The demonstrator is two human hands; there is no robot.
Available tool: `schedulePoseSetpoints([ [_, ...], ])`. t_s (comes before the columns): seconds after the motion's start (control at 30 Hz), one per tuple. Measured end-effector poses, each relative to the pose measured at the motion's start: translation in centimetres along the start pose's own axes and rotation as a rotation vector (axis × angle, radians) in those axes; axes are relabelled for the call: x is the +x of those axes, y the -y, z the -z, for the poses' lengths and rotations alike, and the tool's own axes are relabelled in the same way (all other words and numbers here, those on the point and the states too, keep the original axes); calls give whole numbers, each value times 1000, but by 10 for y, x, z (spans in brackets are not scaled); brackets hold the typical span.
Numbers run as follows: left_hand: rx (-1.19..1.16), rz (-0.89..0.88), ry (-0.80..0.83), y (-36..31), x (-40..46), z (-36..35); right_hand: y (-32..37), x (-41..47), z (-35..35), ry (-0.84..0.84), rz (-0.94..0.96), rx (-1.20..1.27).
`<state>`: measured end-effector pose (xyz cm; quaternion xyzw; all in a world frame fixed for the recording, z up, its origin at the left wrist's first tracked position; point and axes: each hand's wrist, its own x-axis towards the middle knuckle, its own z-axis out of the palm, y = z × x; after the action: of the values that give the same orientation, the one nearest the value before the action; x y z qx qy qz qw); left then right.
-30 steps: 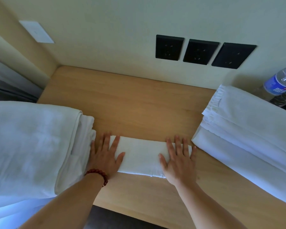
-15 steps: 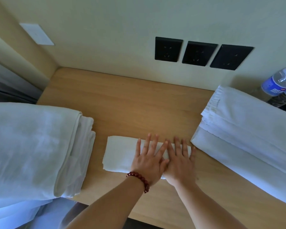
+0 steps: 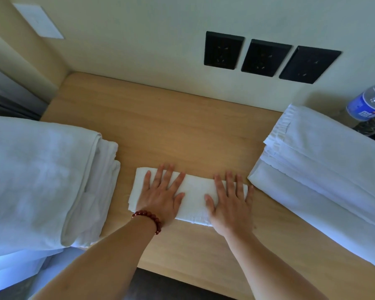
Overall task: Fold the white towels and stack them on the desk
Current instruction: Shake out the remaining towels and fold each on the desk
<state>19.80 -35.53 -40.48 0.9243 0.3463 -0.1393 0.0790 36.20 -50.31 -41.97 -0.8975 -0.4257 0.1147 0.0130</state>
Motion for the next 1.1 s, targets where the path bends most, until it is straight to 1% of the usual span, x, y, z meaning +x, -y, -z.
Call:
schedulePoseSetpoints([
  [0.07,4,52,-21,17,-2,-3,0,-1,1,0,7,4],
  [0.23,32,180,-7,36,-5,-5,0,-1,2,-10,3,8],
  [0.4,-72,368,-28,50,-8,-1,1,-1,4,35,-3,14],
  [0.43,-106,397,-34,48,-11,0,1,-1,5,46,-27,19],
  [0.5,-208,473,-59,40,-15,2,2,-7,10,5,-156,86],
  [0.6,-395,584,-108,32,-17,7,-5,-21,15,-165,-393,260],
  [0.67,-415,600,-116,31,-18,12,-10,-30,20,-181,-487,333],
  [0.77,-407,625,-134,26,-16,20,-8,-27,33,-72,-606,522],
  [0.87,-535,737,-128,15,-13,24,1,-14,39,76,-714,656],
  [0.93,-694,834,-108,12,-9,27,3,-4,43,172,-734,721],
  [1.0,-832,892,-103,16,-4,33,1,5,48,266,-734,768],
  [1.07,-885,894,-96,23,-3,39,1,11,54,315,-723,790],
  [1.1,-871,887,-90,26,-3,41,2,12,59,319,-718,811],
])
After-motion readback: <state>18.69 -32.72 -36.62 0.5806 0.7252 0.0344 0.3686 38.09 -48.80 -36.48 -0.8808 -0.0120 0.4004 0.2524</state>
